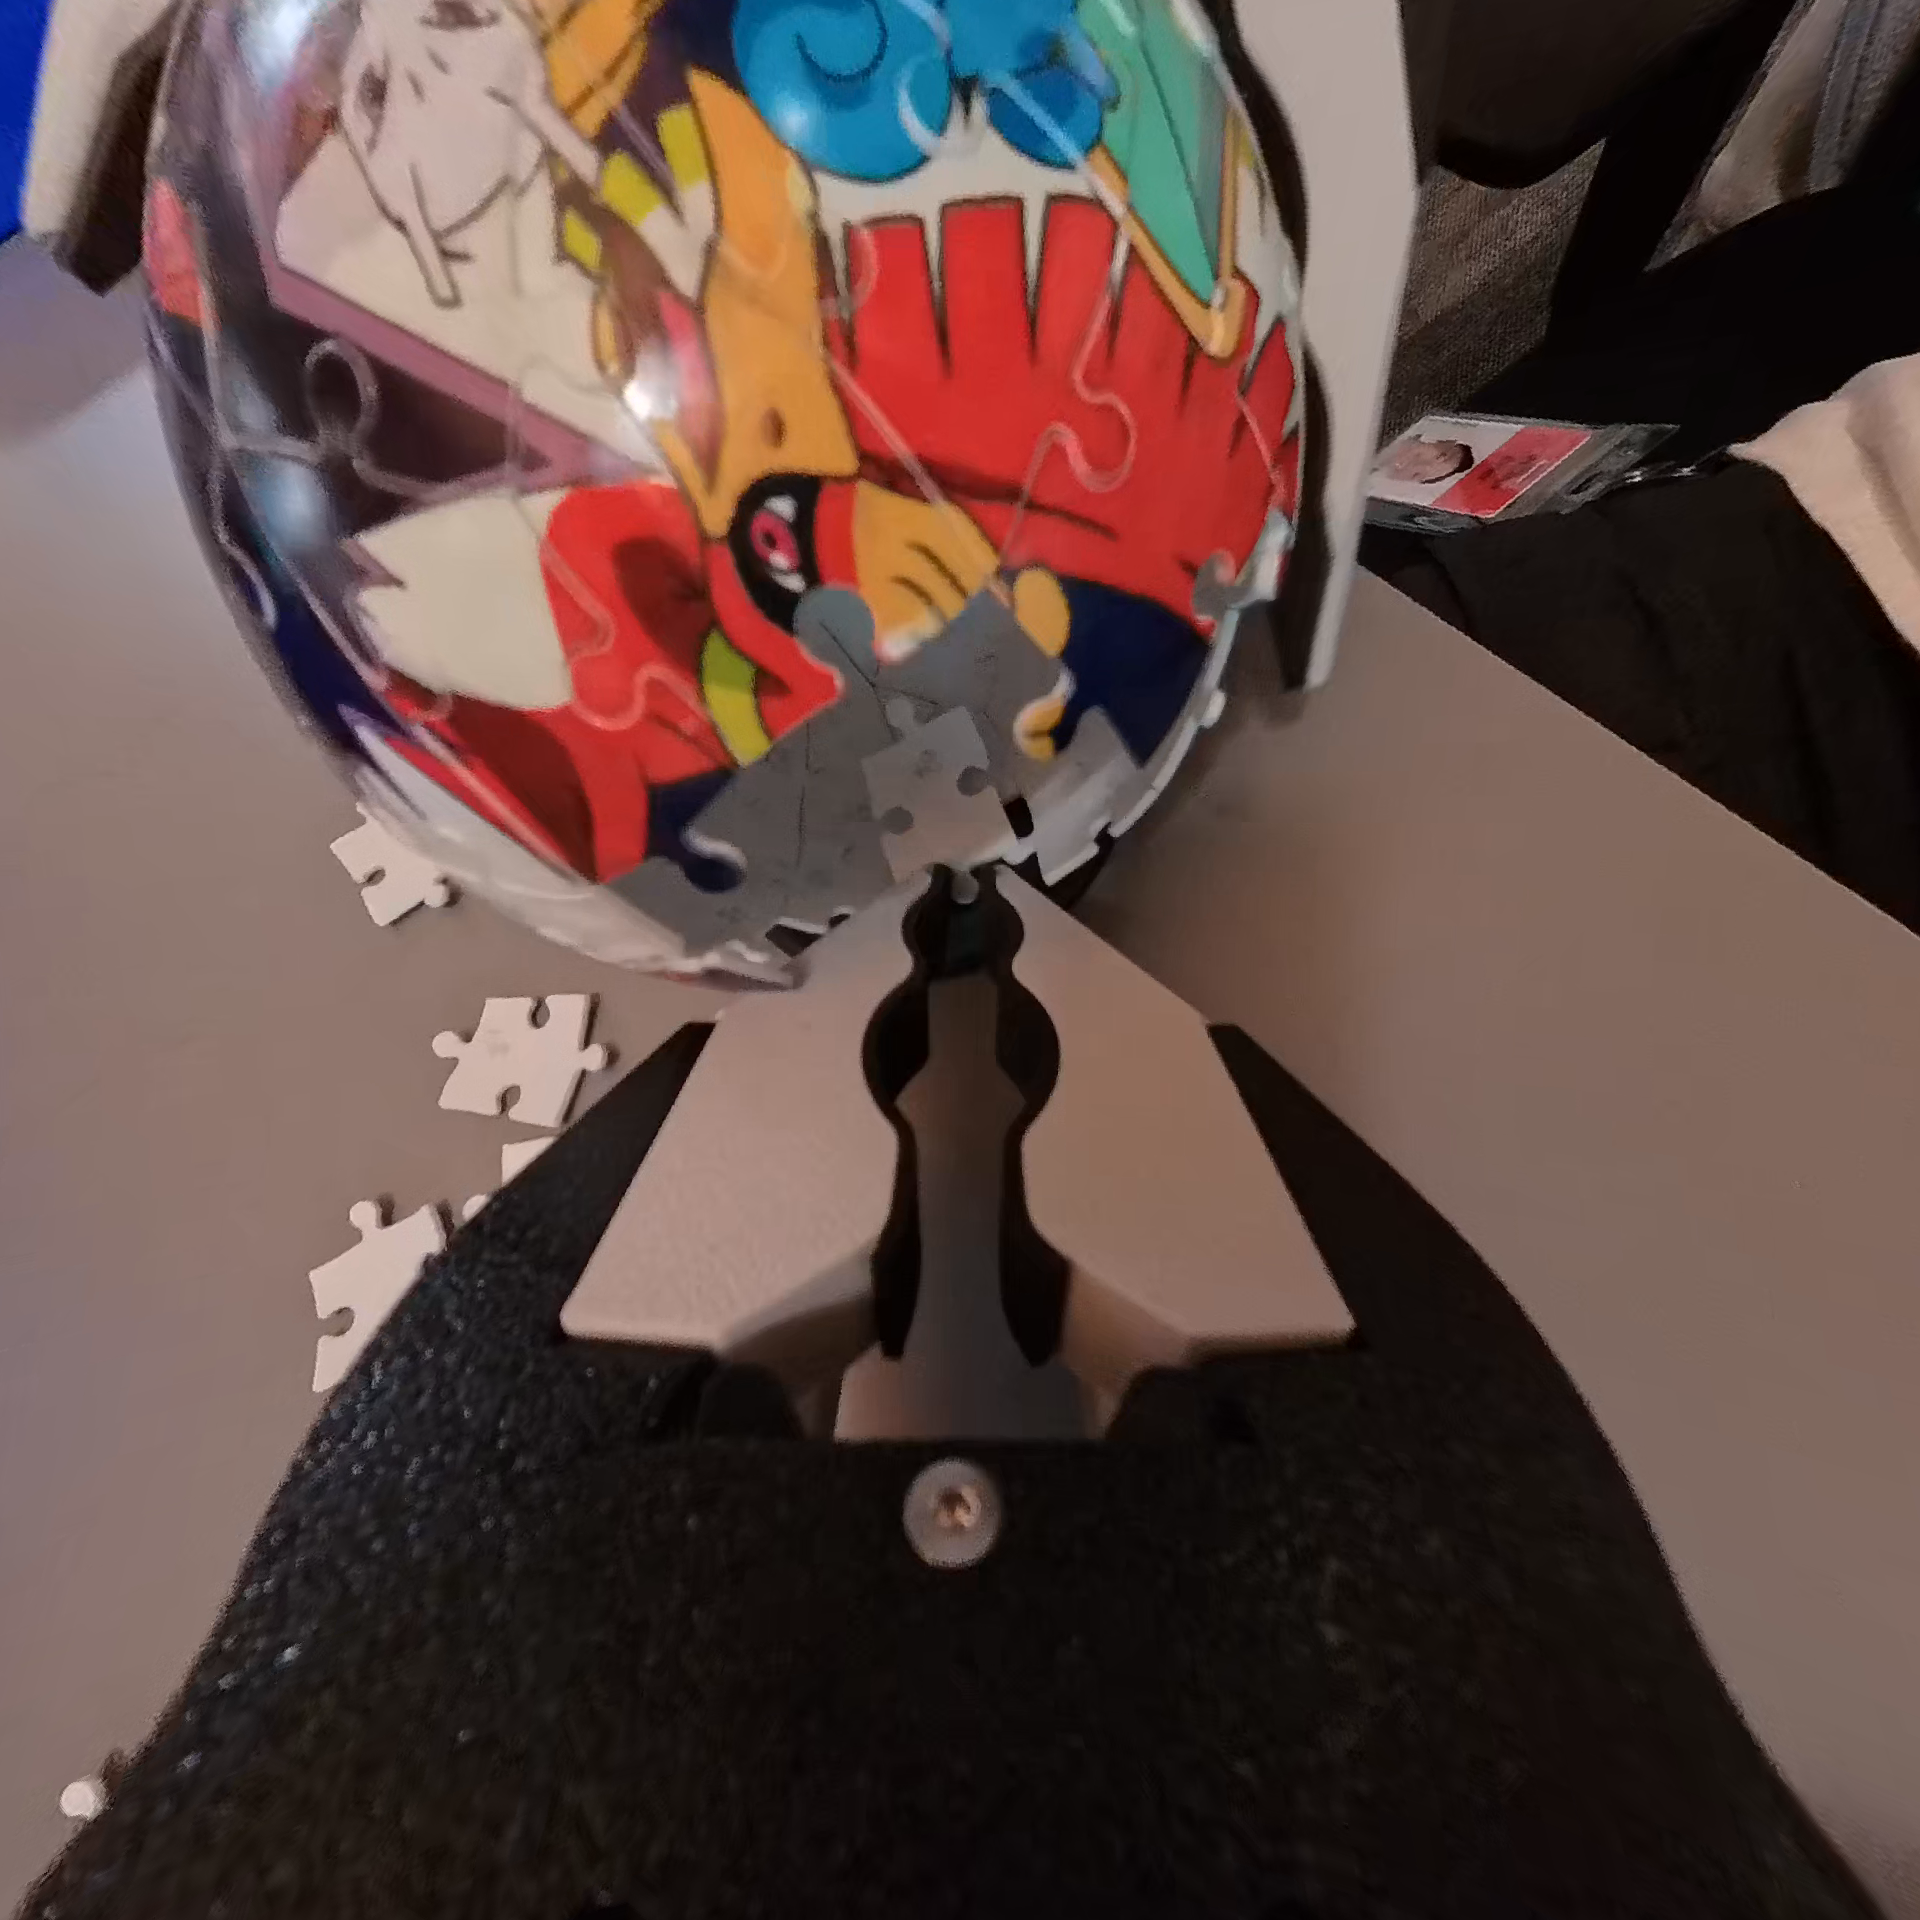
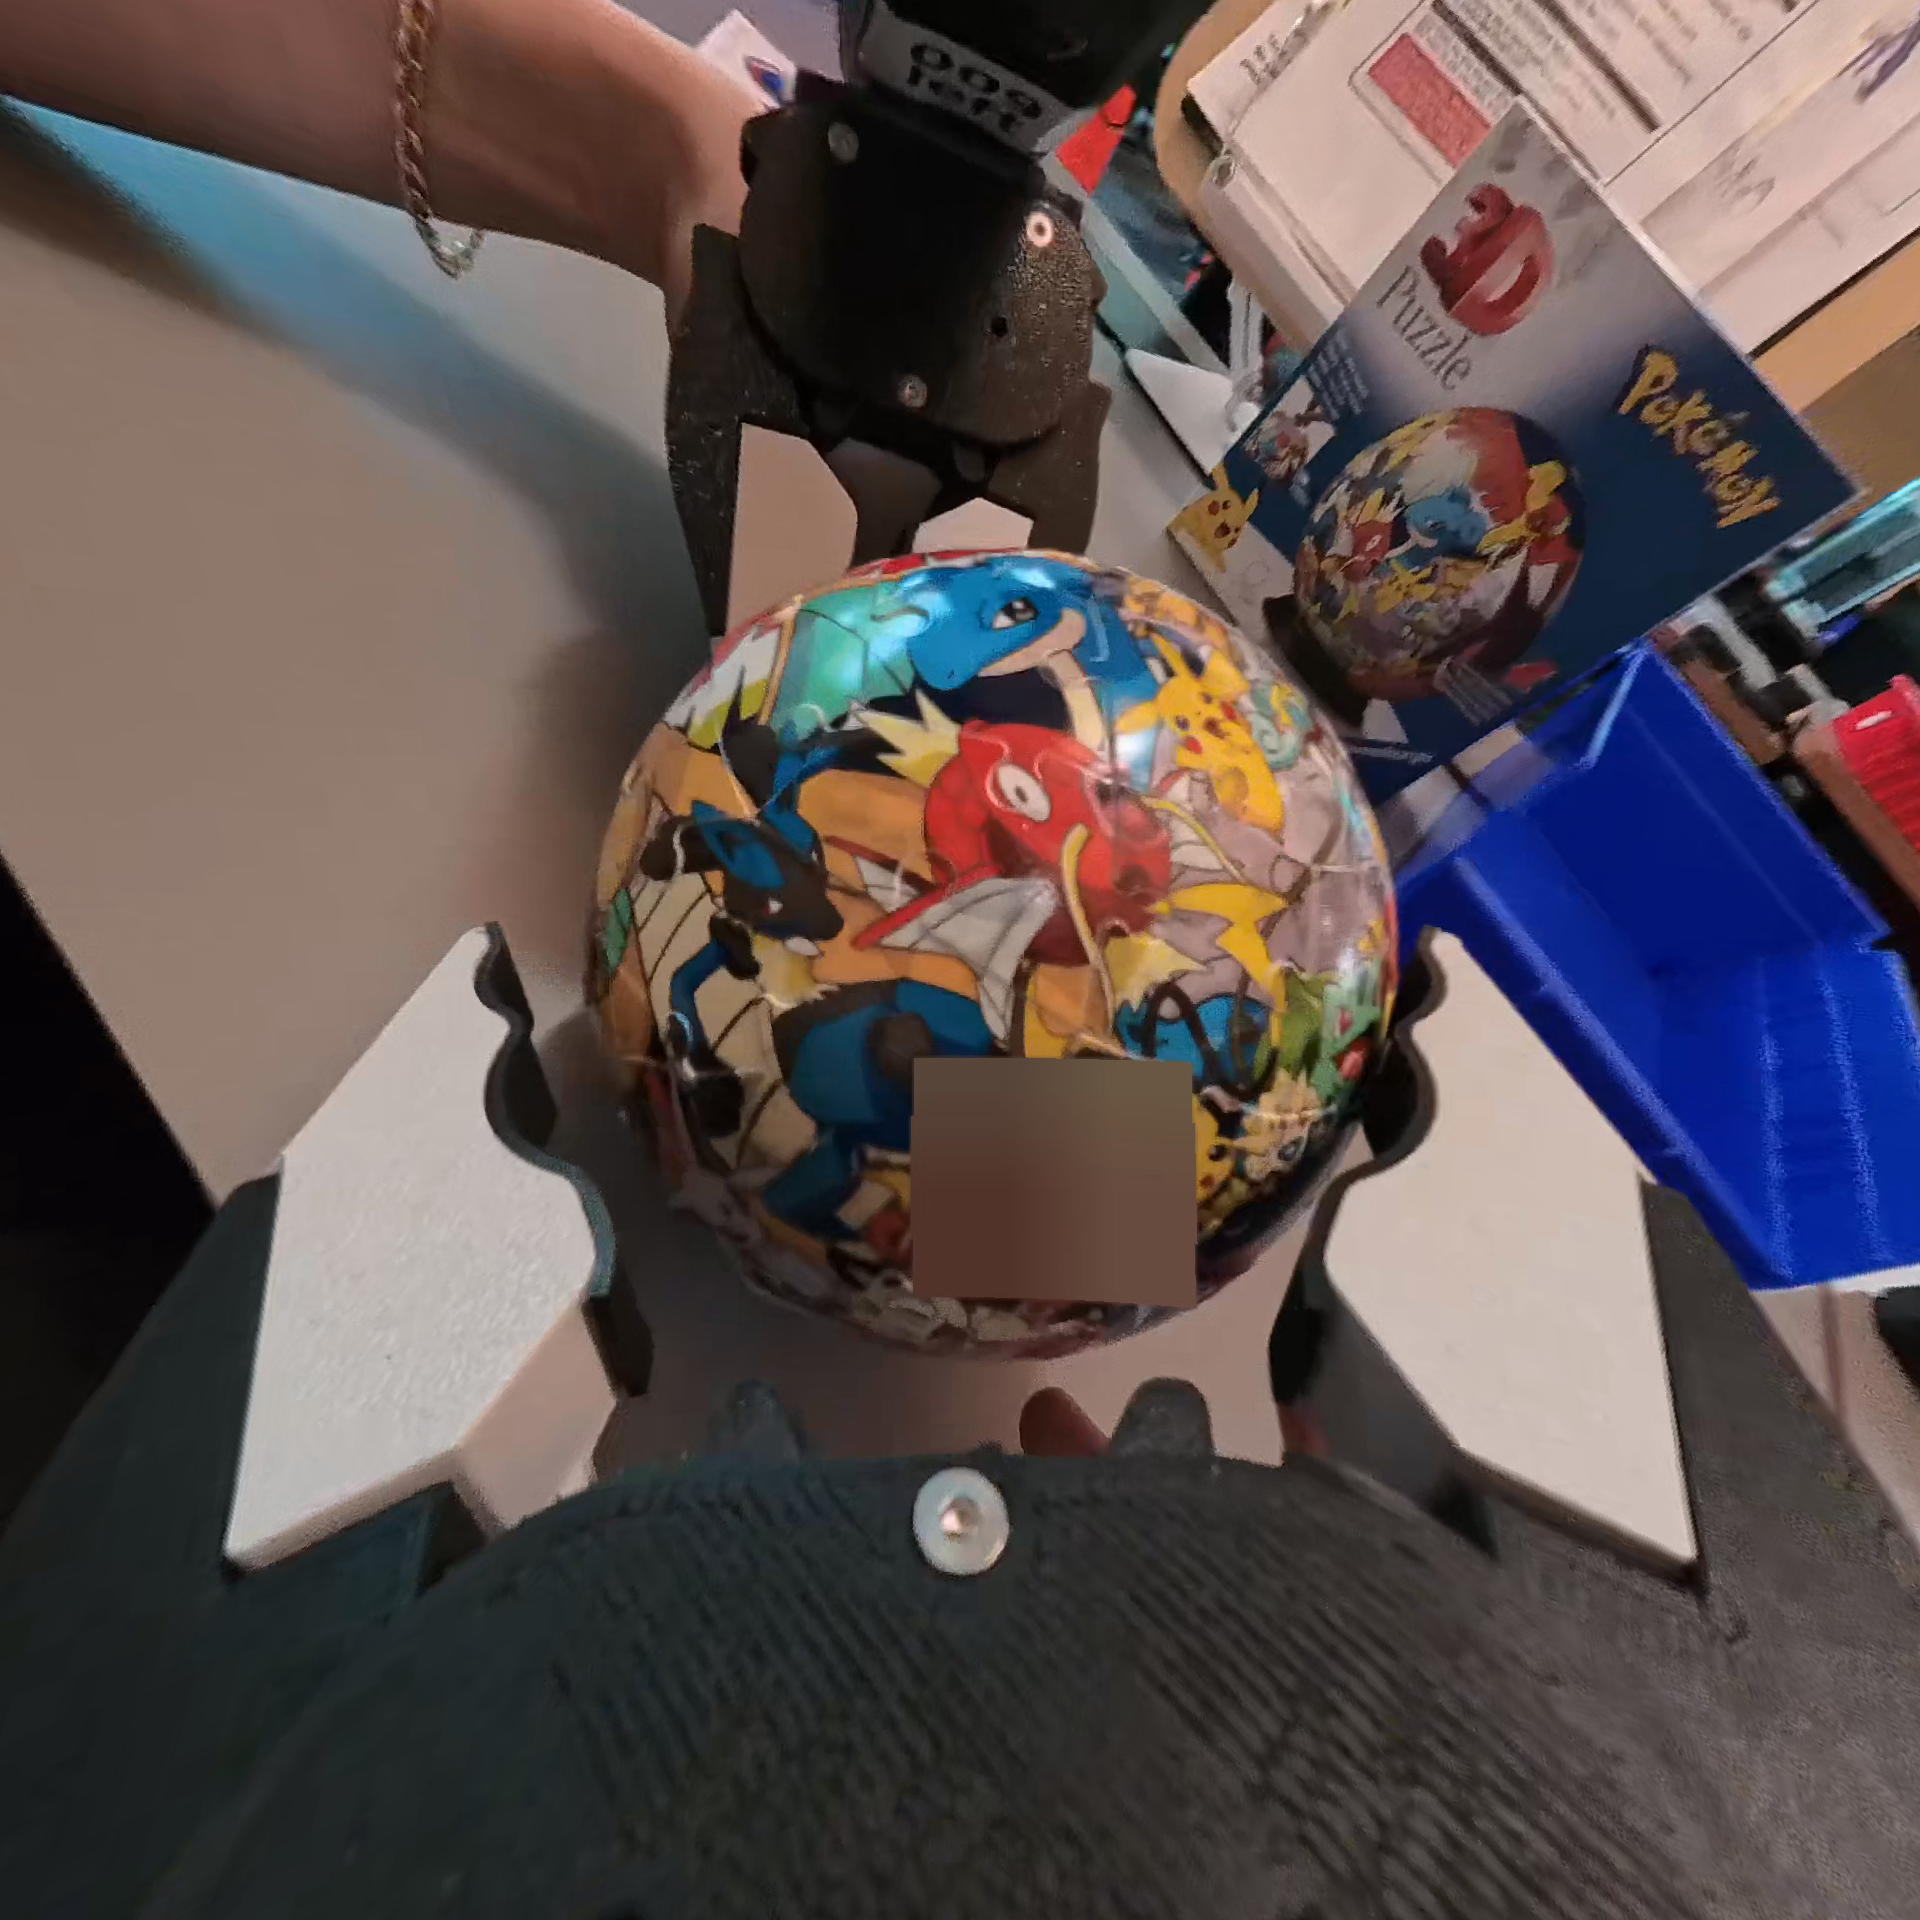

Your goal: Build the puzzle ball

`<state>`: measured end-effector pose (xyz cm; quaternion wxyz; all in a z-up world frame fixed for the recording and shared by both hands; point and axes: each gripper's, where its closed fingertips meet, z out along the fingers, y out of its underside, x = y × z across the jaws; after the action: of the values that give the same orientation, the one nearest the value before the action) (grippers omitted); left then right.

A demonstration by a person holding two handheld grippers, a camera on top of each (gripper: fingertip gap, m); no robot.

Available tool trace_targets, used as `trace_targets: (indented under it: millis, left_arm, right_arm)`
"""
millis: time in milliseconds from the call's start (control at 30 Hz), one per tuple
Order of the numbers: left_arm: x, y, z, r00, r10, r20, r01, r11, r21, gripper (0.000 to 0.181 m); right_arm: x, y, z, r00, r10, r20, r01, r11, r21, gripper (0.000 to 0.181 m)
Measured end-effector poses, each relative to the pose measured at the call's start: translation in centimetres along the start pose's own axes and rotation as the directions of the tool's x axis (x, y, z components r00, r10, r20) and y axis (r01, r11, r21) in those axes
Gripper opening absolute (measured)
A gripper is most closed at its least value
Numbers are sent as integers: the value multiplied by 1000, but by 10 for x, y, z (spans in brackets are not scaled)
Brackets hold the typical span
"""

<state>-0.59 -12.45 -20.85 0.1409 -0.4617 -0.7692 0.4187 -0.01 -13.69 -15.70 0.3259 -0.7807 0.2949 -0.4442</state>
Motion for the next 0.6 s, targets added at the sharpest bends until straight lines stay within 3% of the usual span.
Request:
trace_targets:
  millis: [233, 600]
  left_arm:
    - [-1, 3, -4, 1000, -19, 14, 20, 1000, -19, 2]
    - [-5, 7, -9, 997, -58, 53, 60, 998, -36, 2]
  right_arm:
    - [4, -6, 12, 972, -228, -65, 221, 971, -92, 158]
    - [5, -10, 16, 973, -194, -125, 188, 980, -59, 158]
